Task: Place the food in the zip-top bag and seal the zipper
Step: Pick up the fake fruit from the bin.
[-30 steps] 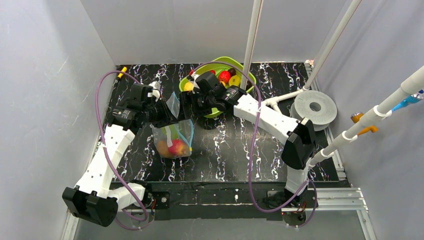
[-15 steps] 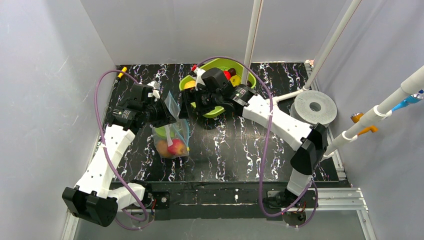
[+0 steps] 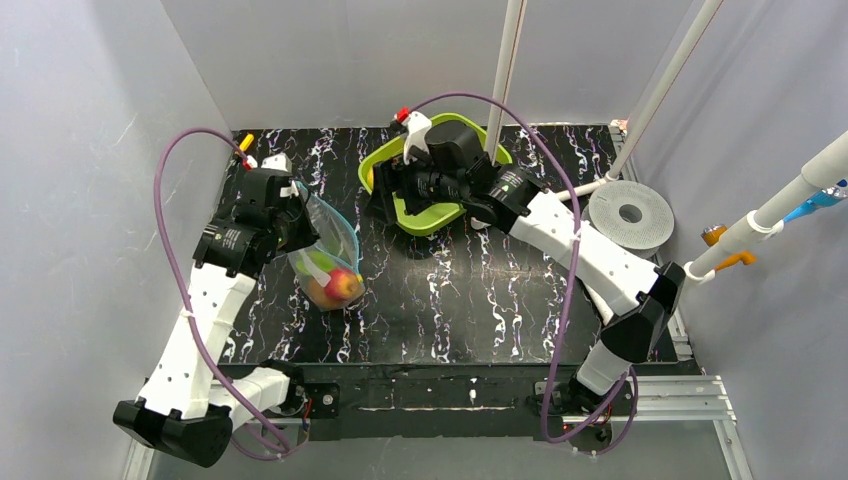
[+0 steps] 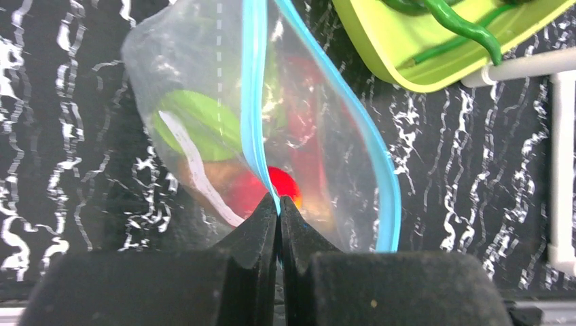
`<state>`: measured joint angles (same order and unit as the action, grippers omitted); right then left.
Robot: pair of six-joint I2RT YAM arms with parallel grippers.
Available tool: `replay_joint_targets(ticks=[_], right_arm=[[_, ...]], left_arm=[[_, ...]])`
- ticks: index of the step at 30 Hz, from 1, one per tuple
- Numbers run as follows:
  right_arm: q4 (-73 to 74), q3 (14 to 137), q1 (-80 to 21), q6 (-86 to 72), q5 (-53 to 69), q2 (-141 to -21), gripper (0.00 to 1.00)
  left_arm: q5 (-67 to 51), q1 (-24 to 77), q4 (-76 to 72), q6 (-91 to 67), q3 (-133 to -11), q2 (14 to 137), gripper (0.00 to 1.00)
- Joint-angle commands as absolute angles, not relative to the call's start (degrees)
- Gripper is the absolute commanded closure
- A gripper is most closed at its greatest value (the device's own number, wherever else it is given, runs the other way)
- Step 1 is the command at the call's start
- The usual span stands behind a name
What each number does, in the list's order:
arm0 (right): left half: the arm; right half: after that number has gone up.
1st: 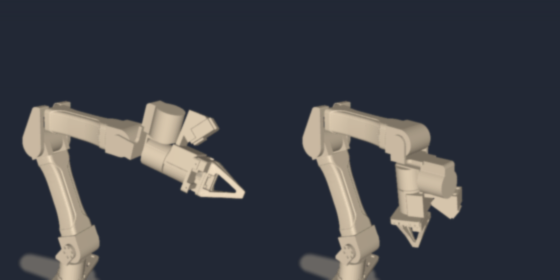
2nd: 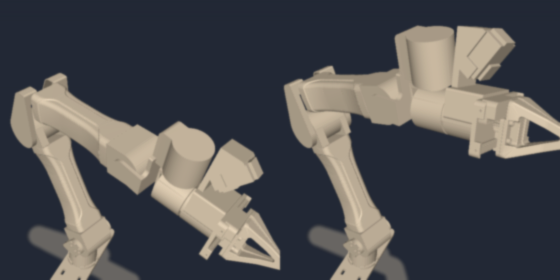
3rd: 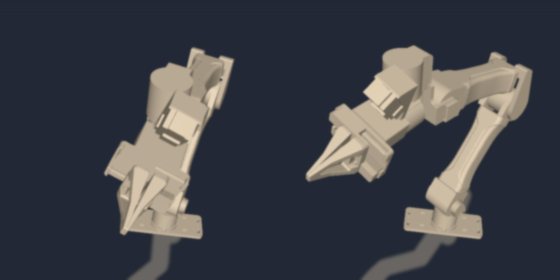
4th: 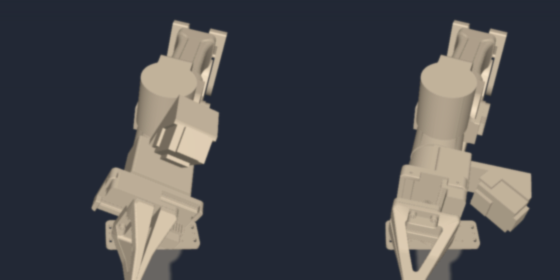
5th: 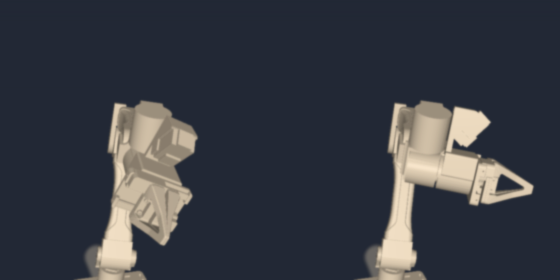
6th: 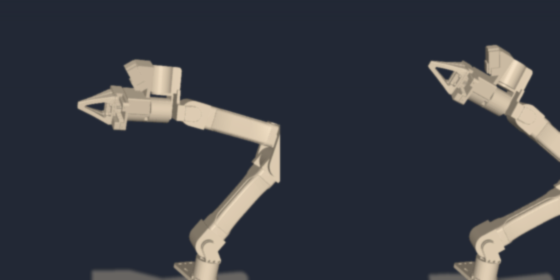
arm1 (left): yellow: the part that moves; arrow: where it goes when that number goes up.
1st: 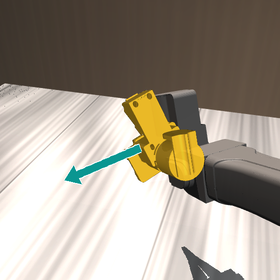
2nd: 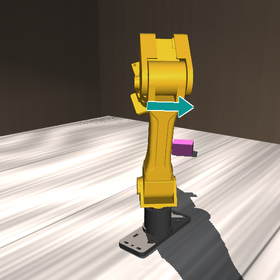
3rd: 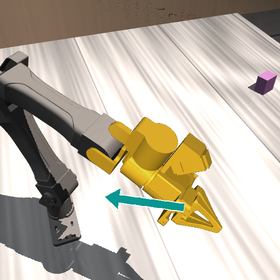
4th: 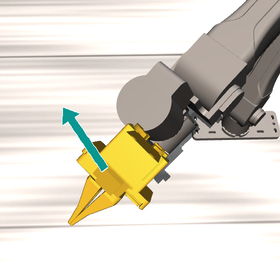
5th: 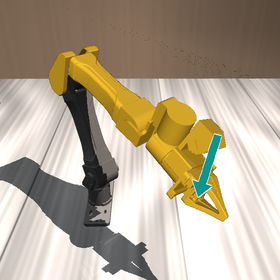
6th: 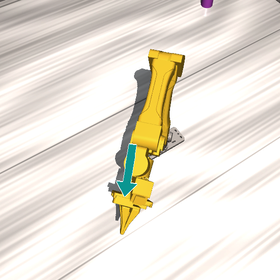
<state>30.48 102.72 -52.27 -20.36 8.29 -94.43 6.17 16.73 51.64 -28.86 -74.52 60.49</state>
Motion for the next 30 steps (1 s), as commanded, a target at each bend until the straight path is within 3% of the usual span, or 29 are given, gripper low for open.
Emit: replay_joint_targets(ticks=[1,16,30], right_arm=[[27.27,106.61,-52.11,-17.0,1.04,-93.86,0.07],[20.57,121.32,-48.13,-22.8,-19.36,-117.49,0.02],[7.56,130.13,-43.25,-35.32,-16.2,-135.9,0.02]], left_arm=[[14.62,17.05,54.79,-23.33,-78.35,59.26,1.0],[17.67,16.97,56.78,-18.28,-78.8,57.9,1.0],[21.34,16.98,59.35,-15.51,-78.81,54.49,1.0]])
